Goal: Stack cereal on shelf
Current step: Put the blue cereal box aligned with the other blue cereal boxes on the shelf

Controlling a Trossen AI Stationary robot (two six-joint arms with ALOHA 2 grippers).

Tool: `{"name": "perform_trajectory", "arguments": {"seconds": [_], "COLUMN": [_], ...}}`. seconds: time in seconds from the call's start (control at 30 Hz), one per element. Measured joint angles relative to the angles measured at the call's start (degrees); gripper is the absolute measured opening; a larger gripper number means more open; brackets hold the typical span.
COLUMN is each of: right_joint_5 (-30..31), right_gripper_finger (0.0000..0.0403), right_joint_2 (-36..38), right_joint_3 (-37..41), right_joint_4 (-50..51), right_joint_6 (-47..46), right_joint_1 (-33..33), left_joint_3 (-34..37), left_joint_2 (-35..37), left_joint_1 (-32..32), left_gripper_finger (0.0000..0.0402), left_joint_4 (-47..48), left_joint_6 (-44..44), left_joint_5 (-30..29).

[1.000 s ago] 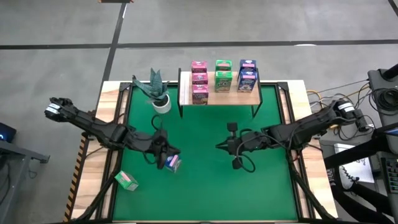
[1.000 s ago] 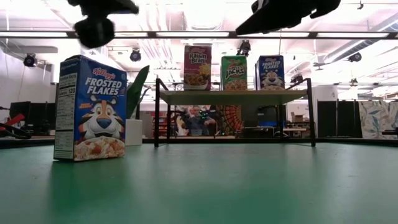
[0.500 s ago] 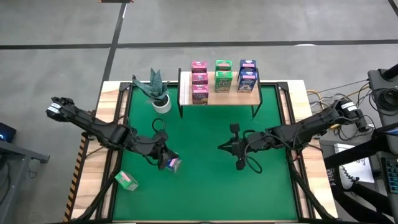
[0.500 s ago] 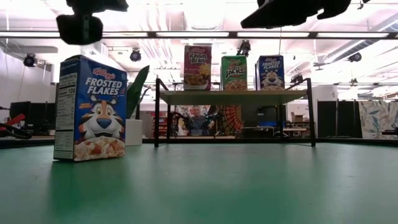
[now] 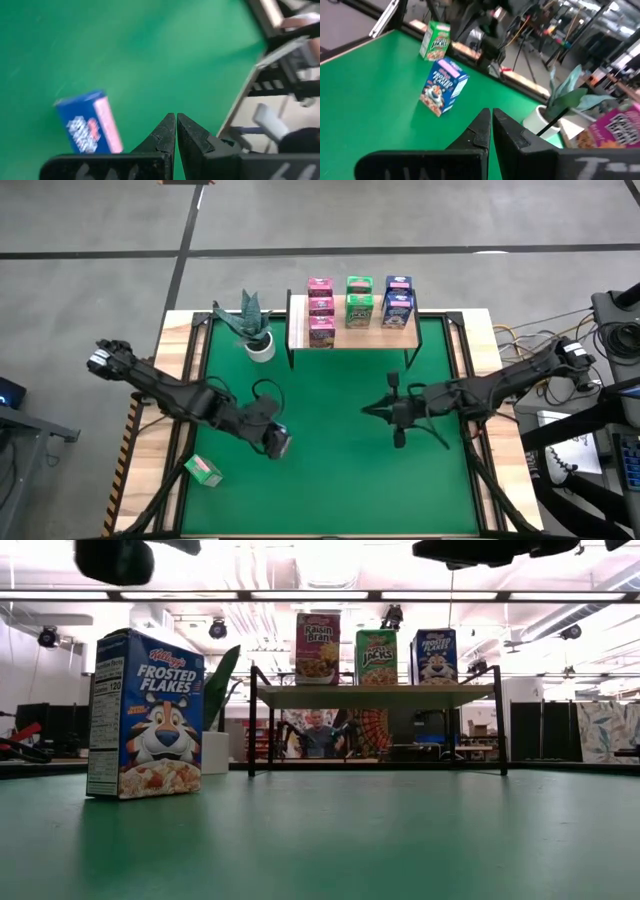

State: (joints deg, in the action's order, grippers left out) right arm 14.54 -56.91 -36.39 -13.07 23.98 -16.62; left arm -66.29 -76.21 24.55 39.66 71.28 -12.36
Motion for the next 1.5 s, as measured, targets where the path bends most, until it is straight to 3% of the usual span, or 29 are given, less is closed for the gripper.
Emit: {"name": "perform_trajectory", "arguments": {"seconds": [0.23, 0.37, 0.5, 0.77, 0.93, 1.5], "right_joint_5": [-3.8, -5.3, -5.6, -5.8, -5.8, -5.8], "right_gripper_finger": [0.0009, 0.0009, 0.0009, 0.0009, 0.0009, 0.0009], "right_joint_2": [6.5, 9.1, 11.6, 14.6, 14.9, 14.8], "right_joint_3": [2.4, 3.2, 4.1, 5.9, 6.2, 6.2], "right_joint_4": [-1.8, -2.3, -2.2, -2.2, -2.2, -2.2], "right_joint_6": [3.1, 4.7, 6.6, 7.2, 7.6, 7.6], "right_joint_1": [0.0, 0.0, 0.0, 0.0, 0.0, 0.0], "left_joint_3": [-9.0, -12.9, -15.5, -18.4, -17.6, -11.3], "left_joint_2": [-6.6, -10.5, -13.8, -18.9, -19.8, -20.1], "left_joint_1": [0.0, -0.1, -0.2, -0.4, -0.5, -0.4], "left_gripper_finger": [0.0000, 0.0018, 0.0071, 0.0215, 0.0264, 0.0233], "left_joint_4": [16.9, 21.8, 24.5, 31.3, 31.1, 24.0], "left_joint_6": [4.5, 4.5, 4.8, 6.7, 7.1, 7.8], "left_joint_5": [1.9, 1.9, 2.6, 1.9, 0.5, -2.3]}}
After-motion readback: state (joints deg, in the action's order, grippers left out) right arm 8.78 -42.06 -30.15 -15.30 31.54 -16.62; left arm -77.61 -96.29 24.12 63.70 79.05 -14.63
